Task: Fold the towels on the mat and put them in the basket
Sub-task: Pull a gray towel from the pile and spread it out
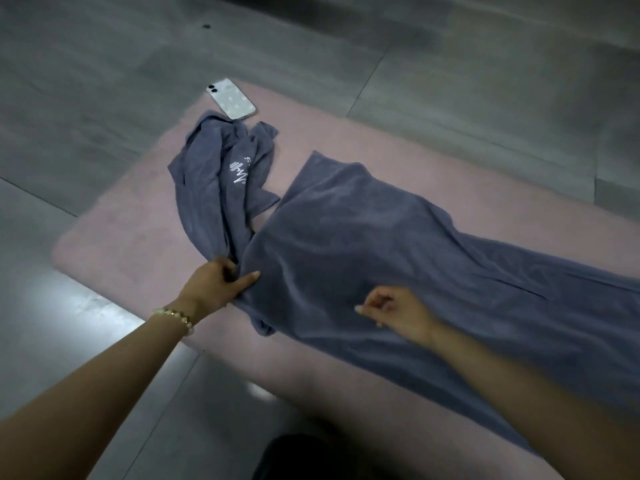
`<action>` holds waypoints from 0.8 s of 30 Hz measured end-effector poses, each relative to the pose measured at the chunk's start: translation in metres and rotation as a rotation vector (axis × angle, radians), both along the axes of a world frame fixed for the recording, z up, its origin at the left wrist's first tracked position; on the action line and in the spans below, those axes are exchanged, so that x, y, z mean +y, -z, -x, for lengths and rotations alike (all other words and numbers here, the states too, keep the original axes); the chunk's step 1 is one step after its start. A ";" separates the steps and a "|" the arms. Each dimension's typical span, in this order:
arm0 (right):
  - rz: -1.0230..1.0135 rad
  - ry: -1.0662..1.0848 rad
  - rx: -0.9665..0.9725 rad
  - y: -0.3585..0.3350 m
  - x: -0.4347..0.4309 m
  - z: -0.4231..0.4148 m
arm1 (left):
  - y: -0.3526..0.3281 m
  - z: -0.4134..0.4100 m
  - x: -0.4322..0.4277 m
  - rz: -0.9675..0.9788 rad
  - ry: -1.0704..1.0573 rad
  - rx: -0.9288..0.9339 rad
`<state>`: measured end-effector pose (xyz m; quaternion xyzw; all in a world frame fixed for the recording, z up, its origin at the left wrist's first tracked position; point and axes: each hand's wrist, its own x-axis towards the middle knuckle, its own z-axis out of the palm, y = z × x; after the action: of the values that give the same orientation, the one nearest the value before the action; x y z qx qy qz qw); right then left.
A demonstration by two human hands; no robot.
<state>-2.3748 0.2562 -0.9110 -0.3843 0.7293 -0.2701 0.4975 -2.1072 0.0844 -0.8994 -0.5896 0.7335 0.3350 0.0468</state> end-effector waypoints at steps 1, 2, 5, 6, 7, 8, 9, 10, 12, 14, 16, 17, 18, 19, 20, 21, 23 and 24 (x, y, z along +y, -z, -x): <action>-0.053 -0.023 -0.013 0.005 0.018 -0.005 | 0.000 0.000 0.005 -0.041 0.004 0.022; -0.078 -0.047 0.000 0.011 0.032 -0.010 | 0.000 0.001 0.011 -0.090 -0.028 0.080; -0.034 -0.125 0.165 0.029 0.052 -0.024 | 0.005 0.006 0.031 -0.280 -0.361 0.400; -0.016 -0.146 0.228 0.033 0.054 -0.029 | 0.006 0.008 0.038 -0.318 -0.470 0.475; 0.000 -0.155 0.286 0.036 0.054 -0.034 | 0.008 0.010 0.043 -0.327 -0.554 0.533; 0.015 -0.149 0.338 0.038 0.053 -0.038 | 0.011 0.010 0.047 -0.326 -0.624 0.588; 0.028 -0.127 0.378 0.040 0.053 -0.041 | 0.013 0.011 0.051 -0.326 -0.684 0.646; 0.034 -0.099 0.407 0.041 0.053 -0.044 | 0.013 0.011 0.054 -0.321 -0.736 0.695; 0.012 -0.049 0.446 0.041 0.054 -0.047 | 0.011 0.011 0.056 -0.290 -0.799 0.744; -0.016 -0.008 0.473 0.044 0.056 -0.049 | 0.011 0.008 0.057 -0.246 -0.809 0.759; -0.039 0.016 0.474 0.045 0.056 -0.051 | 0.012 0.004 0.056 -0.214 -0.822 0.793; -0.050 0.018 0.425 0.044 0.055 -0.053 | 0.013 0.002 0.056 -0.200 -0.829 0.802; -0.060 0.014 0.324 0.042 0.053 -0.055 | 0.015 0.000 0.056 -0.188 -0.835 0.802; -0.066 -0.003 0.198 0.039 0.052 -0.057 | 0.016 -0.002 0.055 -0.175 -0.837 0.796; -0.066 -0.031 0.098 0.037 0.053 -0.061 | 0.016 -0.003 0.055 -0.166 -0.840 0.797; -0.063 -0.051 0.057 0.037 0.055 -0.066 | 0.013 -0.002 0.055 -0.160 -0.840 0.802; -0.049 0.023 0.052 0.045 0.061 -0.070 | 0.011 -0.001 0.053 -0.167 -0.825 0.817; -0.044 0.094 0.030 0.049 0.064 -0.071 | 0.009 0.000 0.054 -0.180 -0.806 0.831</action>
<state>-2.3041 0.3201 -0.9599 -0.3424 0.7597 -0.2713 0.4817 -2.1074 0.1380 -0.9087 -0.6349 0.3768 0.5904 -0.3261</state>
